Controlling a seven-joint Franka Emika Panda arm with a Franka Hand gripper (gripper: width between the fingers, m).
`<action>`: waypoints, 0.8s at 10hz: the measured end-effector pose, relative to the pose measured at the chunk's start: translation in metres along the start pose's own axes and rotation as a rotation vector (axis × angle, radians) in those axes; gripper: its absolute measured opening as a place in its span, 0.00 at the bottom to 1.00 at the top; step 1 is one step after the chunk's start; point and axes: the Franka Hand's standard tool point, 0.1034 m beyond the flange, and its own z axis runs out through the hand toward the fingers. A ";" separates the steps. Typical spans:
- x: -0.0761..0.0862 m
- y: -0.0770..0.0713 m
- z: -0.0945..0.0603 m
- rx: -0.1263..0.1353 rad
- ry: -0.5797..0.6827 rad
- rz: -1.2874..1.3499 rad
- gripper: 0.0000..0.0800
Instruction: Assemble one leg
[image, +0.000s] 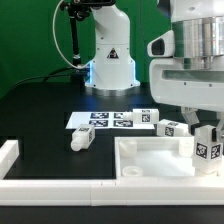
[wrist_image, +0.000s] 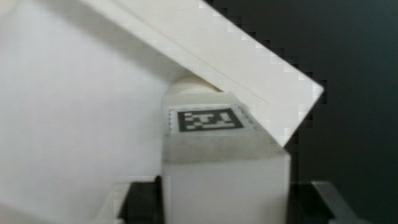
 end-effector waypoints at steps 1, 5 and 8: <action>0.000 0.001 0.000 0.007 0.002 0.070 0.37; -0.001 0.001 0.001 -0.003 0.016 -0.197 0.68; -0.008 0.003 0.008 -0.025 0.016 -0.573 0.80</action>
Offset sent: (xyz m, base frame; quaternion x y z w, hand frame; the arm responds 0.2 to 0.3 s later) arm 0.0000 0.0000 0.0000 0.0000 0.0000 0.0000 1.0000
